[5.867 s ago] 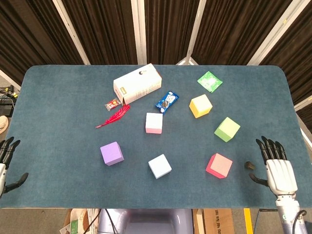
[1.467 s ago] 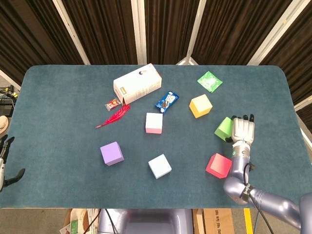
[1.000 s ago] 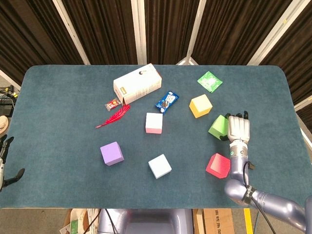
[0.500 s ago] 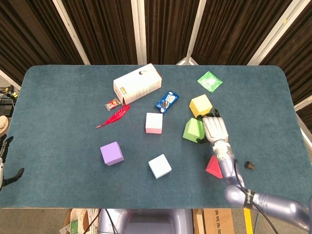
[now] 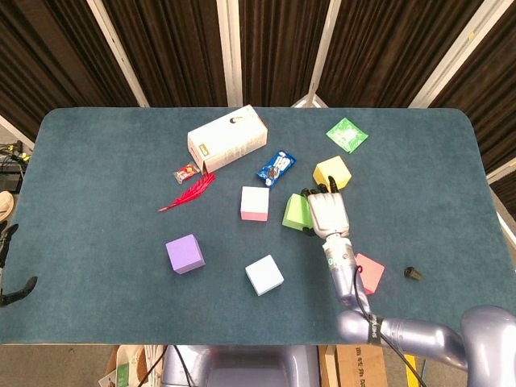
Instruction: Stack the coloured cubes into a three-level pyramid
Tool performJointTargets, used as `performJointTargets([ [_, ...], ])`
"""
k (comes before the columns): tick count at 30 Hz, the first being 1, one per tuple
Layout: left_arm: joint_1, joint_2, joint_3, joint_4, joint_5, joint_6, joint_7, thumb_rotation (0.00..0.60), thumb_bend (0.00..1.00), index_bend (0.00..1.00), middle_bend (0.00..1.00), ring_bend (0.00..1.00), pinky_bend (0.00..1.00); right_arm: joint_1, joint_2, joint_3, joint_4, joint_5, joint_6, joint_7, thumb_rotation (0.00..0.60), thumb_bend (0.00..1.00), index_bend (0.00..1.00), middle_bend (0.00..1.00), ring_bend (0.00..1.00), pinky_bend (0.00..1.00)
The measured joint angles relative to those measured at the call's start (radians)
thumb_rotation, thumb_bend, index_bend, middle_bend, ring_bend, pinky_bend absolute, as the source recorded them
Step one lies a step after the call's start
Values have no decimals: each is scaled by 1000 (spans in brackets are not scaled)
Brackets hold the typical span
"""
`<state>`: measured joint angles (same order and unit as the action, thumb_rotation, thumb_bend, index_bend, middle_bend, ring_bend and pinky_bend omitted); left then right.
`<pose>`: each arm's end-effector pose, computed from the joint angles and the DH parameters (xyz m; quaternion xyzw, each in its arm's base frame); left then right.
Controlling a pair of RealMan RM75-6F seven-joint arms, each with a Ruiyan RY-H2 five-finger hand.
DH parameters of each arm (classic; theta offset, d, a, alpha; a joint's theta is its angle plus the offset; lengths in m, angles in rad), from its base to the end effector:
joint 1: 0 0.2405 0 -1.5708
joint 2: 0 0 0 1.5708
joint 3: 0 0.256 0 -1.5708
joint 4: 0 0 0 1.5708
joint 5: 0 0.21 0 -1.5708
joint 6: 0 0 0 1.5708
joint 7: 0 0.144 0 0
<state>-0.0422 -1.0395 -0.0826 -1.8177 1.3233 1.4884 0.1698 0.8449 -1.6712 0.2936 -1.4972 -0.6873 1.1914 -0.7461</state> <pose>-0.3036 0.1701 0.1777 -0.5422 -0.4204 -0.3378 0.6444 -0.1194 -0.3681 -0.0159 0.6690 -0.3945 0.3246 0.5399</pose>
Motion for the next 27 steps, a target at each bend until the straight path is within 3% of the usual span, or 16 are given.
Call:
performJointTargets([
  [14,-2,5,0,-1,-5,-5,-10,600,319,70,0,0,0,50,-33,34,44,37,-8,-53,600,242,387,428,223,0],
  [27,-4,1,0,-2,-8,-5,-3,600,319,70,0,0,0,74,-44,25,63,22,-51,-49,600,242,387,428,223,0],
])
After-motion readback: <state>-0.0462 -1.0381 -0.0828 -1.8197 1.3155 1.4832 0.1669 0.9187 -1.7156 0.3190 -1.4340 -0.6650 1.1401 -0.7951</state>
